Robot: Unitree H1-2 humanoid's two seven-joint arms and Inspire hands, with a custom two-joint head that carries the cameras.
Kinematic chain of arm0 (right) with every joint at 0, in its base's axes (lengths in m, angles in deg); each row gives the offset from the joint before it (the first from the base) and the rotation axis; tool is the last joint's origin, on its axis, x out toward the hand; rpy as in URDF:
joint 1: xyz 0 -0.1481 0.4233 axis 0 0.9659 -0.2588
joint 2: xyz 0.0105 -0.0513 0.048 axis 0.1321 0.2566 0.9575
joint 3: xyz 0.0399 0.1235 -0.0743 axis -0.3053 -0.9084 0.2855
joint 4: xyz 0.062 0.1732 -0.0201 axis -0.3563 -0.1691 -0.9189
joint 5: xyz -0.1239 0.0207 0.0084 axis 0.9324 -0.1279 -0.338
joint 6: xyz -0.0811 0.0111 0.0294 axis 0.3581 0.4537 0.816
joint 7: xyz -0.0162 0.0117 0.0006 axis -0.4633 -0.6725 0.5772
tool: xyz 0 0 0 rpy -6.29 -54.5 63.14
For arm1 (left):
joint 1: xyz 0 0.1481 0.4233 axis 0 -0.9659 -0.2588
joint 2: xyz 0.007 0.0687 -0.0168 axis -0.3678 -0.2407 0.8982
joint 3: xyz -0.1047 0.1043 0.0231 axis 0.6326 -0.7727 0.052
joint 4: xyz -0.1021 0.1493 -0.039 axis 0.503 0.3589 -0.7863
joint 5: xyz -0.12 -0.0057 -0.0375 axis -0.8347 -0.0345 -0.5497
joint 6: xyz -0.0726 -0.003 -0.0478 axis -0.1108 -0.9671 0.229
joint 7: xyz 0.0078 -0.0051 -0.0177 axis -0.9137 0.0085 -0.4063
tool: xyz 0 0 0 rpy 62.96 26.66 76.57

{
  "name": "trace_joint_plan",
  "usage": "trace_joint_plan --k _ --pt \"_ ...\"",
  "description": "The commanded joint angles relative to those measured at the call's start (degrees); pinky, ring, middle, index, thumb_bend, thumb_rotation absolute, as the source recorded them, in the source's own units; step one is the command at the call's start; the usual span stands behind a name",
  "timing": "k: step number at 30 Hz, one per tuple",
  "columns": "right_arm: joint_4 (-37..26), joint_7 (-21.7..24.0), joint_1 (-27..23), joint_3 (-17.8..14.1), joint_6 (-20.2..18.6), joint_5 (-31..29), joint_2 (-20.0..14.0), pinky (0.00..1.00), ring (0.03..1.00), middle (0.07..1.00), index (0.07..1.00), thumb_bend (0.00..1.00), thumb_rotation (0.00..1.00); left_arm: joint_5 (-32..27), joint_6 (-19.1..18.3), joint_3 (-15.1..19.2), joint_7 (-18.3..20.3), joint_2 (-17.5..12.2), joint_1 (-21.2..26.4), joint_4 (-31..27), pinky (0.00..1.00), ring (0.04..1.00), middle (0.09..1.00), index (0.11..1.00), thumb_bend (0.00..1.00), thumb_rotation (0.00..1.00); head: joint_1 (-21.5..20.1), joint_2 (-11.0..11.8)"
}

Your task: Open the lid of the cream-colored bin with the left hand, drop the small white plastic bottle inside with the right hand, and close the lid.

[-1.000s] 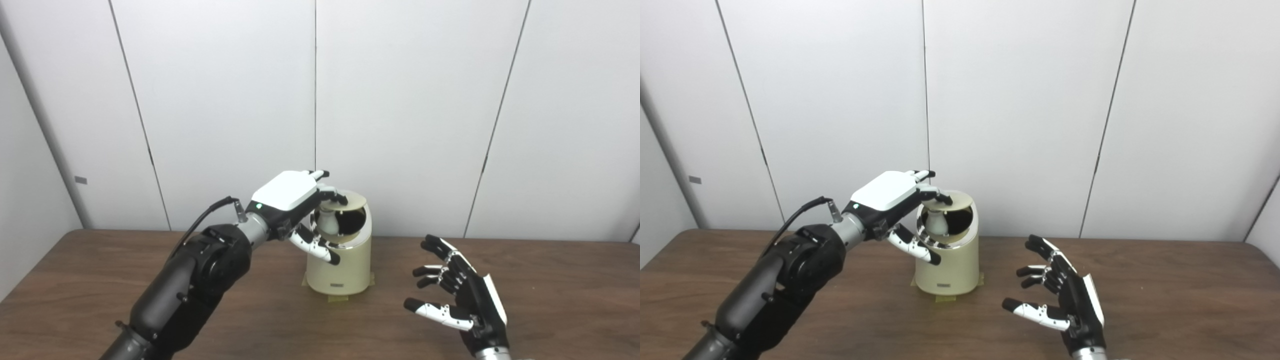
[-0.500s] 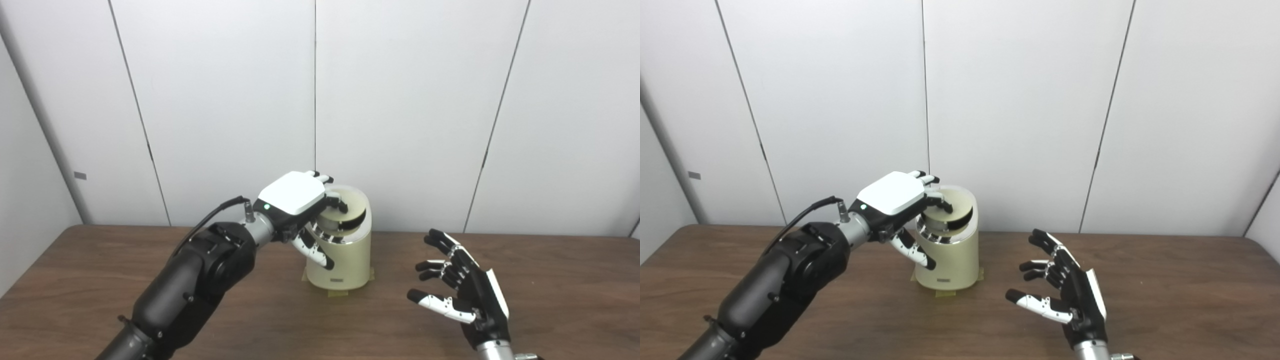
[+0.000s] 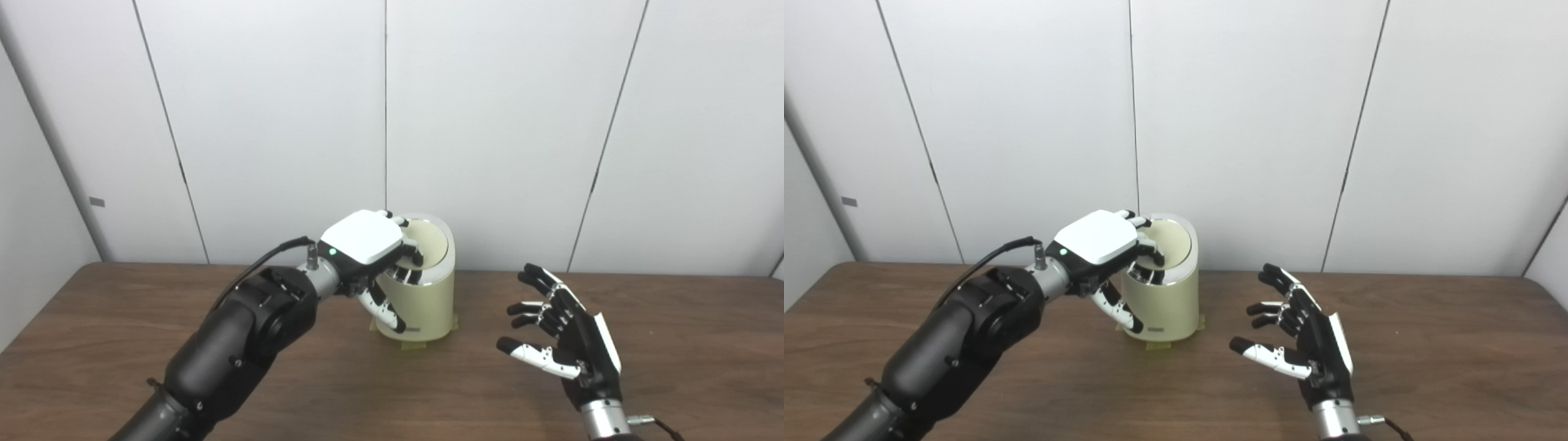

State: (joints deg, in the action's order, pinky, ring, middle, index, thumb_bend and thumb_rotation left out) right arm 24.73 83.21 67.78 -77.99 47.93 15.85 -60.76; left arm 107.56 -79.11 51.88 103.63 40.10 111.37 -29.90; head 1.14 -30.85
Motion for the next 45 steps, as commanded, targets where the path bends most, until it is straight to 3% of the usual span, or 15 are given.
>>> trace_joint_plan --k 1,13,18,22,23,25,28,30,32,33,39,45 --pt "-2.3 -0.1 -1.7 -0.3 1.2 0.1 0.0 0.49 0.582 0.809 0.803 0.85 0.18 0.4 0.2 -0.3 -0.3 0.1 0.8 1.3 1.0 0.97 0.794 0.774 0.99 0.35 0.1 0.0" --pt "-2.3 -0.4 -1.8 -0.3 1.4 0.3 0.1 0.48 0.563 0.8 0.798 0.85 0.19 0.4 -0.3 -1.1 -2.8 0.9 -0.6 4.8 1.0 0.982 0.804 0.796 0.99 0.34 -0.1 -0.2" --pt "-2.2 -0.2 -1.7 -0.4 1.5 0.1 0.1 0.48 0.566 0.803 0.8 0.85 0.19 -1.6 -0.3 0.5 -3.4 0.4 -1.3 2.0 1.0 0.979 0.801 0.789 0.97 0.36 -0.1 -0.2" --pt "-2.3 -0.3 -1.7 -0.4 1.5 0.3 0.0 0.47 0.567 0.803 0.799 0.85 0.19 -7.3 -1.2 5.5 -5.7 1.2 -3.0 -2.6 1.0 0.958 0.79 0.774 0.93 0.34 -0.1 -0.2" --pt "-2.4 -0.4 -1.7 -0.5 1.4 0.4 0.0 0.47 0.567 0.803 0.799 0.85 0.19 -10.1 -1.5 8.1 -7.3 2.1 -4.3 -4.4 1.0 0.955 0.788 0.773 0.93 0.33 -0.2 -0.1" --pt "-2.4 -0.4 -1.7 -0.6 1.3 0.3 0.0 0.48 0.566 0.802 0.798 0.85 0.18 -14.0 -1.6 11.9 -9.8 3.6 -6.1 -6.5 0.86 0.92 0.801 0.783 0.88 0.28 -0.1 -0.1" --pt "-2.6 -0.2 -1.6 -0.6 1.1 0.2 -0.1 0.48 0.562 0.802 0.798 0.84 0.17 -17.7 1.8 17.4 -17.9 6.2 -9.3 -7.3 0.7 0.838 0.816 0.801 0.8 0.25 0.0 0.0" --pt "-1.6 -0.1 -1.8 -0.8 1.8 0.1 -0.3 0.48 0.562 0.802 0.799 0.84 0.18 -20.1 4.5 20.4 -22.9 7.8 -11.3 -6.9 0.69 0.817 0.822 0.807 0.77 0.21 0.2 0.0" --pt "-1.0 -0.1 -1.9 -0.9 2.2 0.2 -0.4 0.49 0.563 0.802 0.8 0.85 0.18 -24.2 4.5 23.7 -26.1 10.3 -13.6 -7.2 0.73 0.824 0.828 0.807 0.75 0.19 0.2 0.0" --pt "-1.0 -0.1 -1.9 -0.9 2.2 0.2 -0.5 0.49 0.561 0.801 0.799 0.85 0.18 -27.4 3.9 25.3 -26.7 11.6 -15.0 -7.5 0.76 0.837 0.832 0.803 0.75 0.18 0.2 0.0" --pt "-1.0 0.2 -1.8 -0.8 2.5 0.1 -0.6 0.51 0.568 0.806 0.805 0.84 0.17 -42.0 -1.5 30.8 -25.9 16.0 -22.8 -8.6 0.73 0.806 0.812 0.821 0.72 0.21 0.1 0.0" --pt "-2.8 -0.2 -1.3 -0.6 1.4 0.8 -0.2 0.49 0.591 0.802 0.8 0.83 0.14 -49.7 0.8 31.8 -25.1 16.1 -27.8 -5.5 0.64 0.72 0.765 0.797 0.71 0.21 -0.1 -0.1"
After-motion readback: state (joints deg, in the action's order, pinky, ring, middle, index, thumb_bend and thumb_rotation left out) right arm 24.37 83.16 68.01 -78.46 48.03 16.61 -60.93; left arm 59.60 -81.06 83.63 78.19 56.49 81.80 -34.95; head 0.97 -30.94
